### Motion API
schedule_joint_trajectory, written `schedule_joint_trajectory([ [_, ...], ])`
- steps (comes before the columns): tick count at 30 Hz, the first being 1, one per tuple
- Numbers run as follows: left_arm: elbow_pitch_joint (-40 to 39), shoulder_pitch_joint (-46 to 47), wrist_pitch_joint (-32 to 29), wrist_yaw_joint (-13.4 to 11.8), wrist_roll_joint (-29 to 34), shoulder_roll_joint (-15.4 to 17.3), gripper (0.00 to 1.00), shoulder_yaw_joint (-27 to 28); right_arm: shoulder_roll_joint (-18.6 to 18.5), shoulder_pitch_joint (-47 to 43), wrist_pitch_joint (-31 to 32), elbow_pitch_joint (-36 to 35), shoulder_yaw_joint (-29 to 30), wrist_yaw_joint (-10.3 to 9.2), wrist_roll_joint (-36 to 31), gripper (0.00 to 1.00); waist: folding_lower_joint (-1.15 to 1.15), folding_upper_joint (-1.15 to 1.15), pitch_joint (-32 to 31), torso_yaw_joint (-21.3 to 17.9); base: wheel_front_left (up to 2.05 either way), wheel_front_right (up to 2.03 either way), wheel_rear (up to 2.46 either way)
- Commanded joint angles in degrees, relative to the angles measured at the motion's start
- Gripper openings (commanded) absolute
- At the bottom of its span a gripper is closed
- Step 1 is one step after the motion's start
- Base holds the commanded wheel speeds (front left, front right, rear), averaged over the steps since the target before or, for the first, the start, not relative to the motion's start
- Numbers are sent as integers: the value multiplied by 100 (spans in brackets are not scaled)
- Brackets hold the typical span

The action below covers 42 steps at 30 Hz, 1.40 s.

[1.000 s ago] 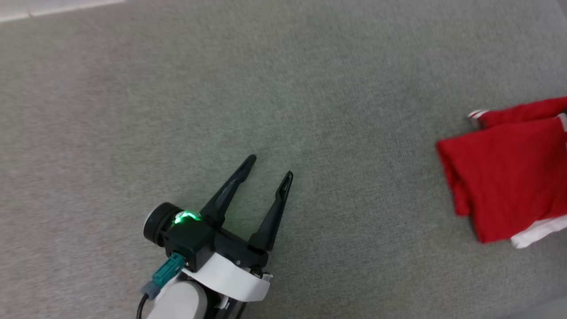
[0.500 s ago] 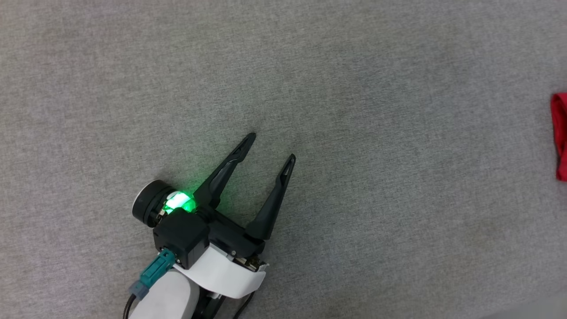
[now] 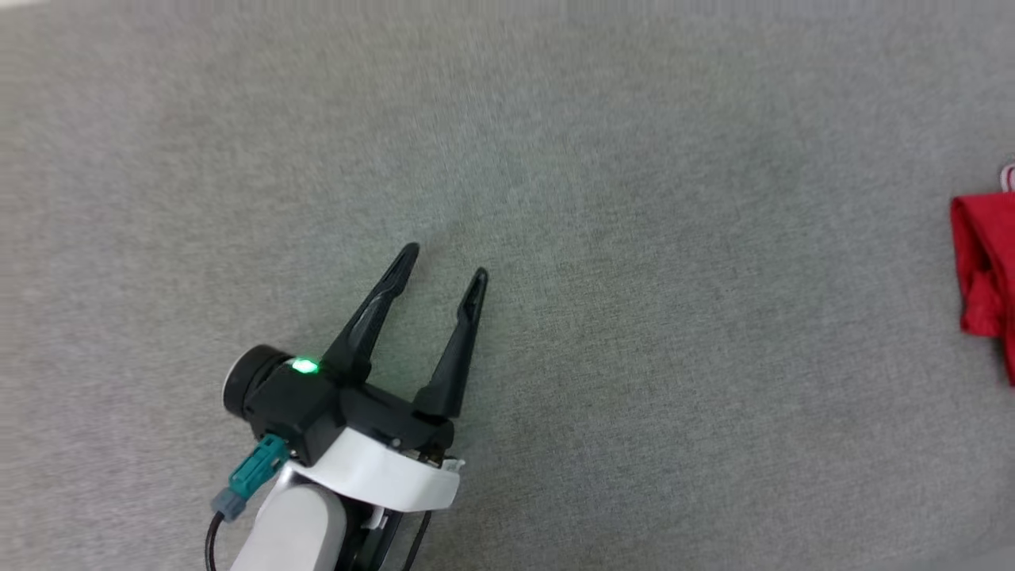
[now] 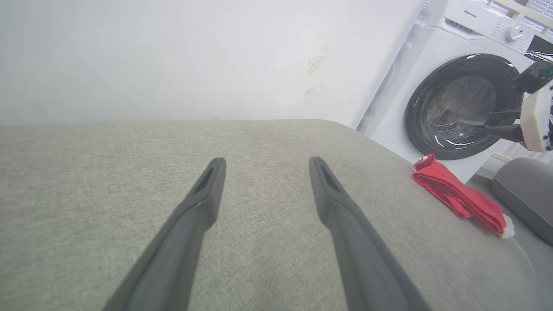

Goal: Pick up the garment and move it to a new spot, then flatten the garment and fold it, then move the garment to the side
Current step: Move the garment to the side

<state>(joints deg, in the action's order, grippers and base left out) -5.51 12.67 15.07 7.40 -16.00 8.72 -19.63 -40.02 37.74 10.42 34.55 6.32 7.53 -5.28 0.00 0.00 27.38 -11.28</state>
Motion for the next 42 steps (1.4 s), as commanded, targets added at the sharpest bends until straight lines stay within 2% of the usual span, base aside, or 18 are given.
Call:
schedule_joint_trajectory([
  [1,94,-160,12,5,-33,-89,100,163,128,-52,-164,-242,-67,-8,191,100,0,0,-569,139,0,0,0],
  [6,259,-454,12,-2,-109,-238,100,665,501,-495,-461,-1104,-58,-7,741,100,0,0,-1241,345,0,0,0],
  [10,332,-696,11,-17,-74,-306,100,1102,969,-1104,-579,-2043,-72,-7,1191,100,0,0,-1668,517,0,0,0],
  [16,510,-969,12,-57,11,-391,100,1601,1863,-2149,-755,-3432,128,-7,1502,100,0,0,-2126,797,0,0,0],
  [21,727,-1123,12,-77,84,-469,100,1769,2553,-2944,-1081,-4111,132,-6,1529,100,0,0,-2397,1013,0,0,0],
  [23,807,-1159,12,-74,124,-489,100,1781,2838,-3203,-1275,-4267,131,-6,1545,100,0,0,-2478,1091,0,0,0],
  [30,945,-1304,12,-56,174,-540,100,1776,3369,-3839,-1773,-4372,-67,-6,1423,100,0,0,-2592,1232,0,0,0],
  [35,921,-1357,12,-52,149,-570,100,1825,3570,-4108,-2067,-4185,-231,-6,1273,100,0,0,-2616,1290,0,0,0],
  [42,883,-1389,12,-40,209,-582,100,1770,3656,-4050,-2264,-3927,-345,-6,1178,100,0,0,-2633,1291,0,0,0],
])
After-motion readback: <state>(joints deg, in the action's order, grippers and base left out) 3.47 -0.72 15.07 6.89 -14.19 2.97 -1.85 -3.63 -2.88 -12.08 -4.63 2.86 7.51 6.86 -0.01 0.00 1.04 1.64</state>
